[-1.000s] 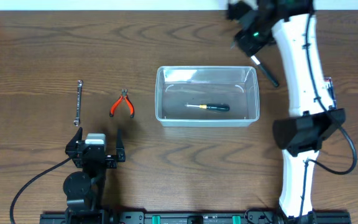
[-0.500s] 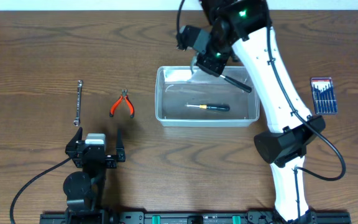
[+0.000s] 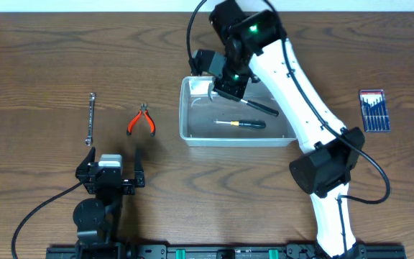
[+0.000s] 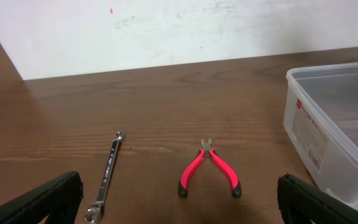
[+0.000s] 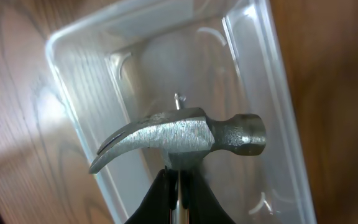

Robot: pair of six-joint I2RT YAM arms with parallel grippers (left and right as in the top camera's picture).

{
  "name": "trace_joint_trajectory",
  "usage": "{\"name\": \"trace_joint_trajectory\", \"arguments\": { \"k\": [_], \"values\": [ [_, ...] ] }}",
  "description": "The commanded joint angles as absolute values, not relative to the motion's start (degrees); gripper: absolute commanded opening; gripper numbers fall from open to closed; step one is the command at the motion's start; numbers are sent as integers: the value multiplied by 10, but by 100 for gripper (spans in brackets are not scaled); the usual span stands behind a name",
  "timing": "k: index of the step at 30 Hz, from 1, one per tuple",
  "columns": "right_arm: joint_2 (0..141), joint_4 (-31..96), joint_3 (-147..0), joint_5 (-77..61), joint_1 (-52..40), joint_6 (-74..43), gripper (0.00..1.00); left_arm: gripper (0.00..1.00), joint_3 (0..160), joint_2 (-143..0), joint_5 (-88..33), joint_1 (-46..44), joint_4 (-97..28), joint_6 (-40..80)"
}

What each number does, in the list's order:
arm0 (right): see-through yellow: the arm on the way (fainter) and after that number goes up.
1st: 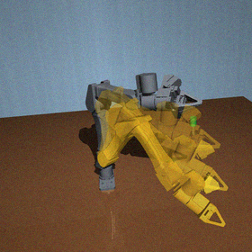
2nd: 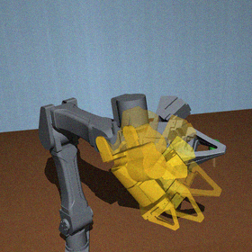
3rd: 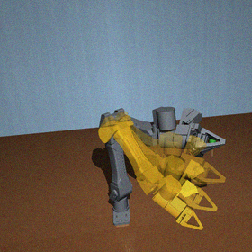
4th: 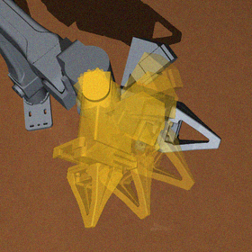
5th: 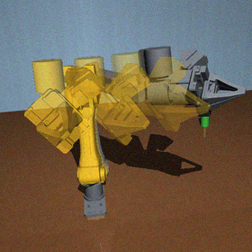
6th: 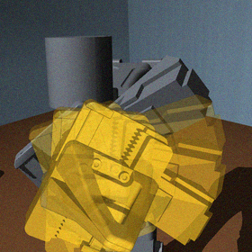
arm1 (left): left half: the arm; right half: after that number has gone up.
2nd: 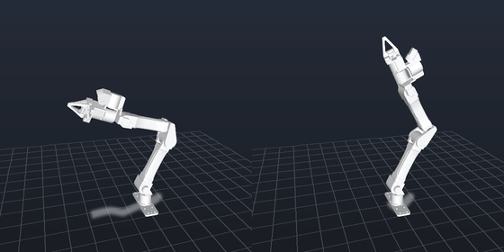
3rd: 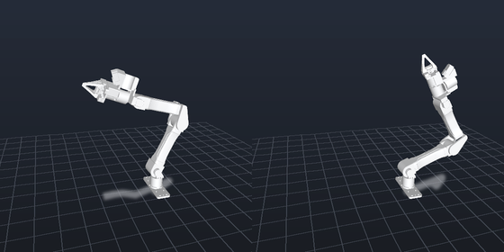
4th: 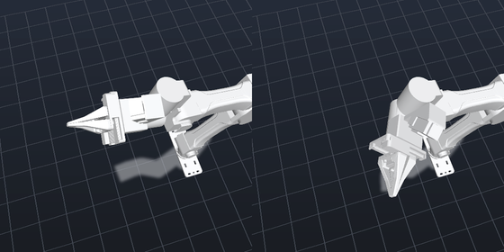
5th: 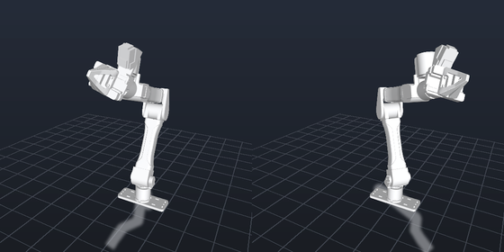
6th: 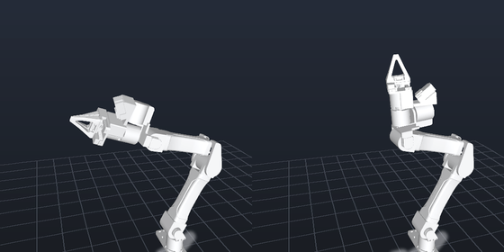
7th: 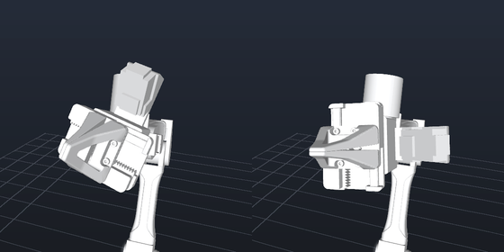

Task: Pack container
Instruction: 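Lift the hammer and carry it over the clear container, then lower the hammer into the container and open the right gripper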

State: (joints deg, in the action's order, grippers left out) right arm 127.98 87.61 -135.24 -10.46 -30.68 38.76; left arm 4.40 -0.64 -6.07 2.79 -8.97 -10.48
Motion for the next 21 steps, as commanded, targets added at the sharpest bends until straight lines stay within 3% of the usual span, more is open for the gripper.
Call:
{"name": "trace_joint_trajectory", "arguments": {
  "k": [1, 21],
  "values": [
    [1264, 858, -1324, -103, -312, 400, 1, 98, 29, -6, -68, 27, -95, -100],
    [1264, 780, -1193, -114, -314, 407, 1, 98, 29, -6, -69, 27, -95, -100]
  ]
}}
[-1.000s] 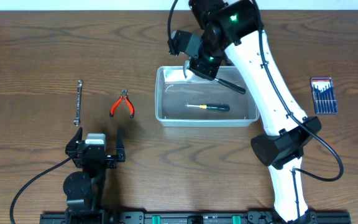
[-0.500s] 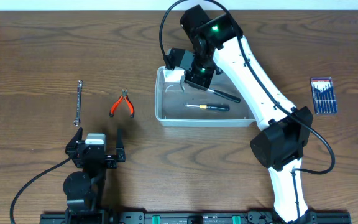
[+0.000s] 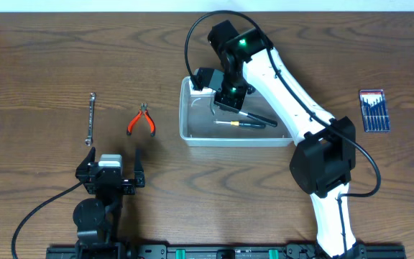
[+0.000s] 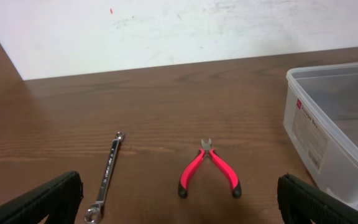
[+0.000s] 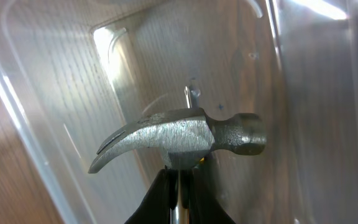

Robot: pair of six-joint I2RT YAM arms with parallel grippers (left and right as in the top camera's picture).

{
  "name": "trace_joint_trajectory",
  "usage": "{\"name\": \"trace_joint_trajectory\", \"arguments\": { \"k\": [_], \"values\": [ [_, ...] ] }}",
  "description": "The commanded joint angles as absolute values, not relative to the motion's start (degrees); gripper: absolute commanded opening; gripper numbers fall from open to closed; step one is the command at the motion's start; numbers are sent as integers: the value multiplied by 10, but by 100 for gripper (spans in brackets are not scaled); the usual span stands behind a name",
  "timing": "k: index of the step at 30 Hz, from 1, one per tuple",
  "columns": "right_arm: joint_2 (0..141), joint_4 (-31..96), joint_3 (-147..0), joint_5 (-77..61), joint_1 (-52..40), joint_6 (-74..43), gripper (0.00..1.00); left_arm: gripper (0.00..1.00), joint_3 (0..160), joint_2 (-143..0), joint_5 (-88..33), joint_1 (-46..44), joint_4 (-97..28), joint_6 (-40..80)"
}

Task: Pack container
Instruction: 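Lower the hammer into the container and open the right gripper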

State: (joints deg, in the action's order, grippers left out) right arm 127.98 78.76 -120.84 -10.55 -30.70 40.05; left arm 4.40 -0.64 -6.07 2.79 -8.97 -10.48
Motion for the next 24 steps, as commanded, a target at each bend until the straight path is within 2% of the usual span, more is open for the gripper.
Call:
{"name": "trace_joint_trajectory", "arguments": {
  "k": [1, 11, 24],
  "values": [
    [1264, 775, -1189, -114, -314, 407, 1, 98, 29, -6, -69, 27, -95, -100],
    [1264, 690, -1105, -114, -312, 387, 1, 98, 29, -6, -68, 27, -95, -100],
    [1267, 659, -1063, -114, -310, 377, 6, 98, 29, -6, -68, 27, -95, -100]
  ]
}}
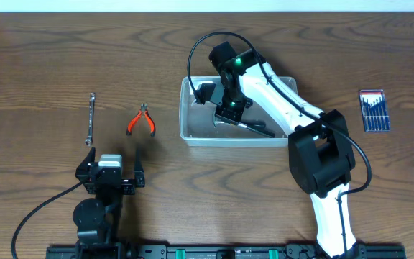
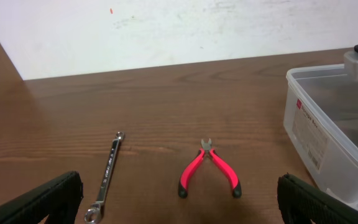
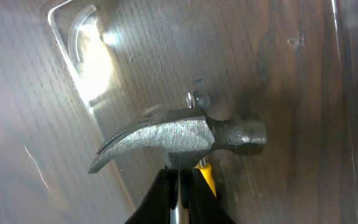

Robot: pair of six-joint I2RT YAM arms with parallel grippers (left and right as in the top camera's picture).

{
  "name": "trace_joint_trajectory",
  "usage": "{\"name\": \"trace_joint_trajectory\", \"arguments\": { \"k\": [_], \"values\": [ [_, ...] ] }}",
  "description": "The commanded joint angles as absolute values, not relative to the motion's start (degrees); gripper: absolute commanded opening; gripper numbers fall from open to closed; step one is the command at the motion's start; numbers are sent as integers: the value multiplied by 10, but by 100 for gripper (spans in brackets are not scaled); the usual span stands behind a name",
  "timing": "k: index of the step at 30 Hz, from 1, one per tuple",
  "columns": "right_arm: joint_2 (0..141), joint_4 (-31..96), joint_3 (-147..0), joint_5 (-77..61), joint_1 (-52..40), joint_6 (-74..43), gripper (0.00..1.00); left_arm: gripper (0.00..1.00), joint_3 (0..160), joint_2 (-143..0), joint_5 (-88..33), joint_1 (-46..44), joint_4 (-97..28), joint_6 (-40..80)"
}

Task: Pack container
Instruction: 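Lower the hammer into the container and open the right gripper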

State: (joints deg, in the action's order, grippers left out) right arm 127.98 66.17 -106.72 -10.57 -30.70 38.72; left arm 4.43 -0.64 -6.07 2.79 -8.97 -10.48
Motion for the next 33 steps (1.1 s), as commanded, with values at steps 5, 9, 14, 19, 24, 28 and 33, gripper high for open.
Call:
{"name": "trace_joint_trajectory", "arguments": {
  "k": [5, 9, 14, 19, 24, 28, 33],
  "values": [
    [1274, 651, -1062, -114, -310, 373, 6, 98, 29, -6, -68, 27, -95, -100],
    [1287, 651, -1062, -114, -310, 373, 5, 98, 28, -6, -69, 27, -95, -100],
    [1306, 651, -1062, -122, -310, 368, 4, 98, 29, -6, -68, 27, -95, -100],
    [1312, 651, -1062, -123, -310, 367, 7, 98, 28, -6, -69, 27, -95, -100],
    [1312, 651, -1062, -123, -310, 367, 18, 98, 29, -6, -69, 27, -95, -100],
    [1312, 651, -1062, -123, -310, 362, 32, 98, 29, -6, -69, 27, -95, -100],
    [1312, 652, -1068, -123, -310, 353, 35, 98, 29, -6, -69, 27, -95, -100]
  ]
}}
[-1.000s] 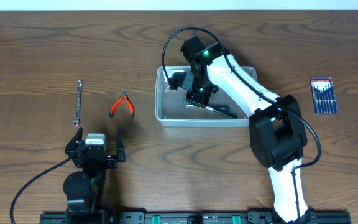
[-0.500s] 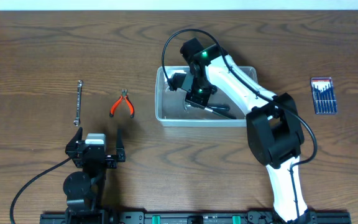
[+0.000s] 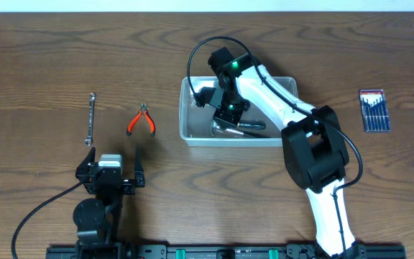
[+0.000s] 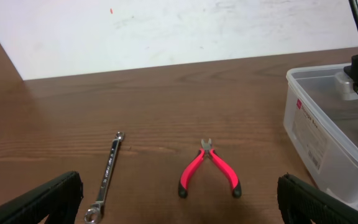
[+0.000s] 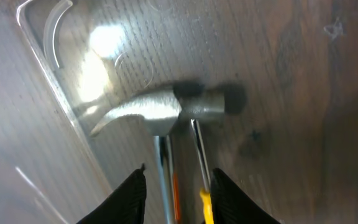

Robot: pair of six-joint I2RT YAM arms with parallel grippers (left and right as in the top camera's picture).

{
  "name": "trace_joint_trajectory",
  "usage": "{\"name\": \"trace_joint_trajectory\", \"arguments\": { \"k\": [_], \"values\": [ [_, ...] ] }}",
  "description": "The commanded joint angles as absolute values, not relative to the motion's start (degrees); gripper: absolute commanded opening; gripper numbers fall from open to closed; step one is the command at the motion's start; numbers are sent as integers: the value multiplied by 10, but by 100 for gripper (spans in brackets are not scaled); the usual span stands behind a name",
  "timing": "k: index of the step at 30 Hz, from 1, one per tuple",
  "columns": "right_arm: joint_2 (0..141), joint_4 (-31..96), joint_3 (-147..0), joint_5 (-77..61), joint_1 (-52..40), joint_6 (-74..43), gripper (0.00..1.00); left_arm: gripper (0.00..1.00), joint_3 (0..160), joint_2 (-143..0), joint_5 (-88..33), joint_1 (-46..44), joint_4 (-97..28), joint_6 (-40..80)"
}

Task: Pack container
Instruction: 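Lower the hammer into the container and open the right gripper, then raise the right arm and move it toward the screwdriver set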

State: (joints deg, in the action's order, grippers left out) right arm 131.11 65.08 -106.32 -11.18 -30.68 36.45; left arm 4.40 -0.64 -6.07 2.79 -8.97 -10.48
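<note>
The clear plastic container (image 3: 185, 108) stands mid-table; its wall (image 5: 42, 74) fills the right wrist view. A steel claw hammer (image 5: 166, 109) lies on its floor beside a yellow-handled screwdriver (image 5: 199, 155). My right gripper (image 5: 178, 174) is low inside the container, open, its fingers apart on either side of the hammer's shaft and the screwdriver. In the overhead view the hammer (image 3: 225, 128) shows under the right gripper (image 3: 227, 108). My left gripper (image 4: 179, 205) is open near the table's front, with nothing in it.
Red-handled pliers (image 3: 141, 120) and a steel wrench (image 3: 90, 119) lie left of the container, ahead of the left gripper. A packet of small screwdrivers (image 3: 374, 111) lies at the far right. The container's near corner (image 4: 328, 124) shows in the left wrist view.
My right gripper has opened and let go of the hammer, which now lies on the container floor next to the screwdriver. The left arm has not moved.
My right gripper held the hammer by its shaft above the container's left end. At each later moment it was lower inside, closer to the floor and the screwdriver. Now it is open and the hammer rests in the container.
</note>
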Motion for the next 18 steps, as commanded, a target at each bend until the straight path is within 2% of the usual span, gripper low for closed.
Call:
{"name": "trace_joint_trajectory", "arguments": {
  "k": [1, 5, 8, 10, 12, 13, 18],
  "values": [
    [1312, 654, -1074, -123, -310, 347, 34, 98, 29, -6, -68, 27, -95, -100],
    [1311, 694, -1137, -123, -310, 342, 35, 98, 29, -6, -69, 27, -95, -100],
    [1311, 742, -1226, -117, -307, 328, 39, 98, 29, -6, -68, 27, -95, -100],
    [1311, 776, -1290, -96, -302, 319, 57, 98, 28, -6, -69, 27, -95, -100],
    [1310, 808, -1355, -53, -293, 294, 82, 98, 29, -6, -68, 27, -95, -100],
    [1310, 825, -1396, -18, -285, 271, 99, 98, 29, -6, -69, 27, -95, -100],
    [1296, 887, -1521, 66, -222, 185, 99, 98, 29, -6, -68, 27, -95, -100]
  ]
}}
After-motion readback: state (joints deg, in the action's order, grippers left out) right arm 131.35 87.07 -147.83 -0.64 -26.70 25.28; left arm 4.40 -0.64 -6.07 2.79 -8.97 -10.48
